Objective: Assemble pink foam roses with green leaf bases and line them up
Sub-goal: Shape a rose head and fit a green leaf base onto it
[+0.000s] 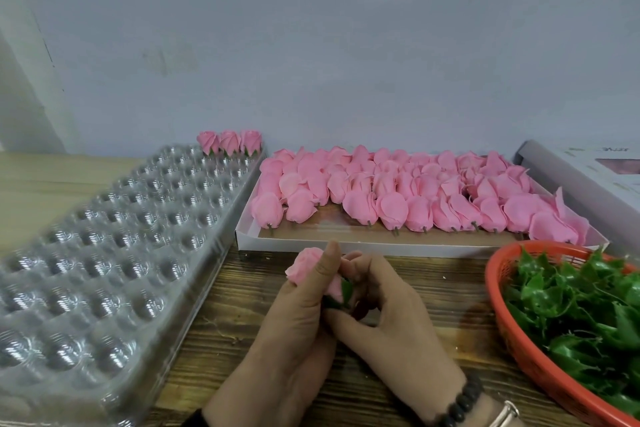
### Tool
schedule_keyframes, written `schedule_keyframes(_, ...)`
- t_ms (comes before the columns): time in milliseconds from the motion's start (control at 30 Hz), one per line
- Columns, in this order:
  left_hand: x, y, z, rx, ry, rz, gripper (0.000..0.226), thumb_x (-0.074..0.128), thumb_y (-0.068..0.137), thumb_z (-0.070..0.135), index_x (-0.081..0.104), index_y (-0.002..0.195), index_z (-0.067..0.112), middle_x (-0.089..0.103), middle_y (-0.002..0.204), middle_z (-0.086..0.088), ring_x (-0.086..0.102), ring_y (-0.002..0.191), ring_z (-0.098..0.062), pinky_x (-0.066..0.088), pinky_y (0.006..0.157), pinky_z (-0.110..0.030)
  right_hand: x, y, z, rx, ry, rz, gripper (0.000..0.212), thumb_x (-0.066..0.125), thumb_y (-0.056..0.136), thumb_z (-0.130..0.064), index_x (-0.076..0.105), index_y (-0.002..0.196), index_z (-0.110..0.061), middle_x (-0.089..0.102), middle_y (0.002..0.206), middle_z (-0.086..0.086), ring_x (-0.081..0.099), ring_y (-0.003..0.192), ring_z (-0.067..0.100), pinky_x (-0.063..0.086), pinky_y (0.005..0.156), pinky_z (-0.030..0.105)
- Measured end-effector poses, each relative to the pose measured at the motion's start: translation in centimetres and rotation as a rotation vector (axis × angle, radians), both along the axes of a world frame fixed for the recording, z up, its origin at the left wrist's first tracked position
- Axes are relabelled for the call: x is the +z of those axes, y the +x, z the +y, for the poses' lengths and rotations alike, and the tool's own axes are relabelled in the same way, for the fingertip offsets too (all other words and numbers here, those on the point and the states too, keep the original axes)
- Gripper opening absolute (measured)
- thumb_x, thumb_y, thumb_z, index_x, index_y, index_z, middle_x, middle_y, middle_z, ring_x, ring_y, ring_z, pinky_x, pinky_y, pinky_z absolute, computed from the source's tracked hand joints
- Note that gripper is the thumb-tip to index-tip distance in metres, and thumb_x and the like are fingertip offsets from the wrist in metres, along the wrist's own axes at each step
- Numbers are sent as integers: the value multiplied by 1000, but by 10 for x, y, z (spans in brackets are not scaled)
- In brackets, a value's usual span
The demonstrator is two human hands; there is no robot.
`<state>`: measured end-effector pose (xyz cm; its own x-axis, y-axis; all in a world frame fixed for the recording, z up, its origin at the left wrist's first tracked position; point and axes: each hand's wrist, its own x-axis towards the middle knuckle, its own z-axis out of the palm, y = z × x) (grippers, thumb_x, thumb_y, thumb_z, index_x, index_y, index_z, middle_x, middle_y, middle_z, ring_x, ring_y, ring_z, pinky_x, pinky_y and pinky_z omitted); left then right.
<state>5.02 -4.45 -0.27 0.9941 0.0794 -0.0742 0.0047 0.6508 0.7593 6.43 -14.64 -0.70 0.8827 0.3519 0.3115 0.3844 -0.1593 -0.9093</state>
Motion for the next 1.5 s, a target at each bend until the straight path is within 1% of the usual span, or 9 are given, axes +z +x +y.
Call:
schedule_keyframes(200,2,0,3,7,-37,33,34,75,63,28,50,50,9,61,77,-16,69,75,-23,57,64,-32,7,0,-4,131,83,99,14,72,76,-8,65,87,-12,56,65,-4,49,60,4,41,57,16)
schedule_keyframes(367,2,1,2,35,-27,8,31,71,61,31,50,48,12,61,70,-15,67,79,-27,57,74,-38,3,1,-1,21,54,90,33,76,68,-14,58,94,-23,66,83,-5,55,65,3,44,64,17)
schedule_keyframes(533,1,-1,0,17,-1,-2,29,71,62,31,52,49,13,60,67,-12,64,71,-25,57,72,-38,4,0,-1,-9,12,33,30,77,65,-11,58,85,-24,63,73,2,54,62,4,46,64,22)
schedule_keyframes(767,3,-1,2,-7,46,51,34,81,61,27,51,51,15,53,91,-15,62,79,-23,49,75,-36,11,-1,-3,121,121,143,14,71,75,-4,64,81,-14,55,60,-8,48,56,7,41,54,14)
schedule_keyframes(867,4,-2,2,24,25,33,24,72,60,30,58,46,16,60,75,-11,65,81,-22,56,79,-36,9,-2,-1,65,75,125,25,73,71,-10,59,88,-21,62,71,-10,50,58,1,38,54,9)
schedule_keyframes(967,5,-3,0,31,24,34,23,71,62,30,61,47,15,62,63,-7,66,71,-20,56,66,-33,4,-2,-1,-4,2,105,39,77,62,-18,52,91,-27,64,83,-16,55,62,-1,39,57,10)
schedule_keyframes(1133,5,-3,0,-1,43,16,33,79,64,26,54,46,15,59,66,-9,64,65,-19,55,62,-31,6,-1,0,24,26,70,29,73,68,-4,56,79,-24,60,68,-9,49,57,1,39,58,12)
schedule_keyframes(1300,6,-3,3,-57,159,35,19,79,60,29,72,62,12,60,84,-15,53,86,-28,38,78,-40,14,1,-7,190,136,225,18,68,76,5,62,76,-12,57,55,-7,49,51,3,40,52,12)
schedule_keyframes(1500,1,0,5,55,186,10,32,74,60,30,72,76,2,65,79,-18,65,76,-26,56,71,-33,11,1,-5,128,50,137,8,69,79,-11,67,82,-18,58,58,-13,48,57,-3,40,57,9)
